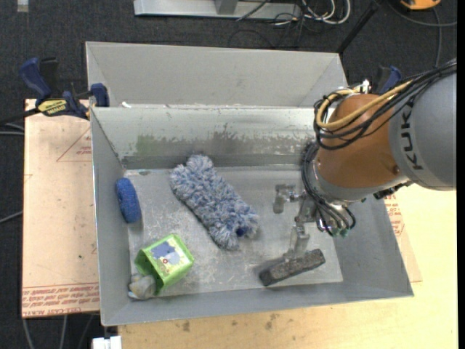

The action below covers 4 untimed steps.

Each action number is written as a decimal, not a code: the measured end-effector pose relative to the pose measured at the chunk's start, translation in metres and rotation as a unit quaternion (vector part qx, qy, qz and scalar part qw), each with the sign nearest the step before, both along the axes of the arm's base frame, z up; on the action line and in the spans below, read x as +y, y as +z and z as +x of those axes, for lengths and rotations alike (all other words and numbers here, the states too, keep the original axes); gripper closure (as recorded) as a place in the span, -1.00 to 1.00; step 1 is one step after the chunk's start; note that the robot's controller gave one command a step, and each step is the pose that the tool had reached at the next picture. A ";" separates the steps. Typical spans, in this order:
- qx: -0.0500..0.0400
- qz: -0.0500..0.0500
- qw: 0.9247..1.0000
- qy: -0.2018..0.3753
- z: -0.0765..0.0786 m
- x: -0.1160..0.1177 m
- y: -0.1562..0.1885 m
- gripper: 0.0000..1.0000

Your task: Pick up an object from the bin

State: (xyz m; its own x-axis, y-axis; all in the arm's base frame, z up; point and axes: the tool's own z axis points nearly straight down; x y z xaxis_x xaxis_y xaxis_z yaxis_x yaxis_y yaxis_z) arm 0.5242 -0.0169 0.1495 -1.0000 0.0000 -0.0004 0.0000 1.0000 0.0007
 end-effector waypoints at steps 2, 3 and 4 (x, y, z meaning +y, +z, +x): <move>-0.003 0.001 0.998 0.055 0.038 0.065 -0.054 -1.00; -0.006 0.000 0.998 0.058 0.007 0.081 -0.076 1.00; -0.006 0.000 0.998 0.058 0.007 0.082 -0.077 1.00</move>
Offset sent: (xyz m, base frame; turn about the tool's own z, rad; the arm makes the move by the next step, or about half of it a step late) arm 0.0472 0.0598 -0.0660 -0.1169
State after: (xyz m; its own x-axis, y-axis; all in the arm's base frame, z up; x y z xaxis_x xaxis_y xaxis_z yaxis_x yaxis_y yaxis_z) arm 0.5311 0.0647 0.0730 -0.9932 -0.1154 -0.0128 -0.1154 0.9933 0.0002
